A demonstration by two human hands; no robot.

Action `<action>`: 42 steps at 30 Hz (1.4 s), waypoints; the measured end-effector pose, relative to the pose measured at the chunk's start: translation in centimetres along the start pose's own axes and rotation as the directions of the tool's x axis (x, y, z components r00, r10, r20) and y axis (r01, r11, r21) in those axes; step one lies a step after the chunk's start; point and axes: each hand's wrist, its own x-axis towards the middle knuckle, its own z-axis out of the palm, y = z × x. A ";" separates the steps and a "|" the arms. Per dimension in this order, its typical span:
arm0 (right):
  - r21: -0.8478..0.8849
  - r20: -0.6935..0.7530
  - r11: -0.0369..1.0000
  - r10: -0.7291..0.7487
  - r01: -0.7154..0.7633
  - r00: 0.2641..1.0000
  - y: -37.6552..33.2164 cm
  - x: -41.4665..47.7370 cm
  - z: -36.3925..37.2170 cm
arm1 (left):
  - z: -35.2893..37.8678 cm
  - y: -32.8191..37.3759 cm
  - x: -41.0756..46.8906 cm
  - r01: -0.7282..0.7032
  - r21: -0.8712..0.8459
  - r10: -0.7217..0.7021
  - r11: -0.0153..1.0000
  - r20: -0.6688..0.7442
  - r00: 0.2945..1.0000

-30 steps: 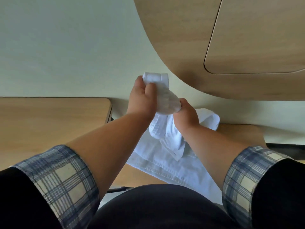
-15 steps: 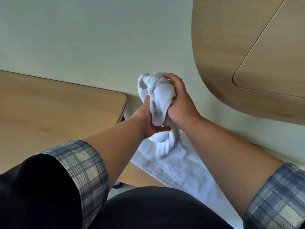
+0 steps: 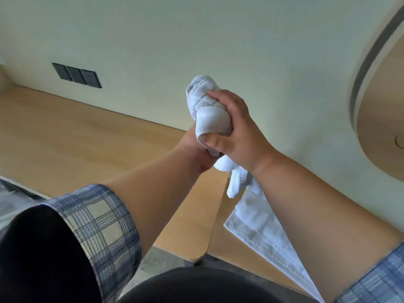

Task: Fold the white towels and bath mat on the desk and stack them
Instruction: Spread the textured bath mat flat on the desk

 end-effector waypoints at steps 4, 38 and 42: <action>0.012 -0.074 0.999 -0.039 0.040 0.996 -3.4 3.2 7.7 | -5.8 6.8 -3.0 0.027 0.052 -0.016 0.998 -0.187 0.982; 0.110 0.069 0.989 0.087 -0.095 0.994 3.2 25.5 51.1 | -50.7 27.3 -5.2 0.569 0.333 -0.028 0.752 -0.846 0.532; -0.014 0.129 0.993 0.116 -0.115 0.985 4.2 28.1 54.4 | -55.8 30.1 -3.2 0.591 0.433 0.010 0.680 -0.812 0.583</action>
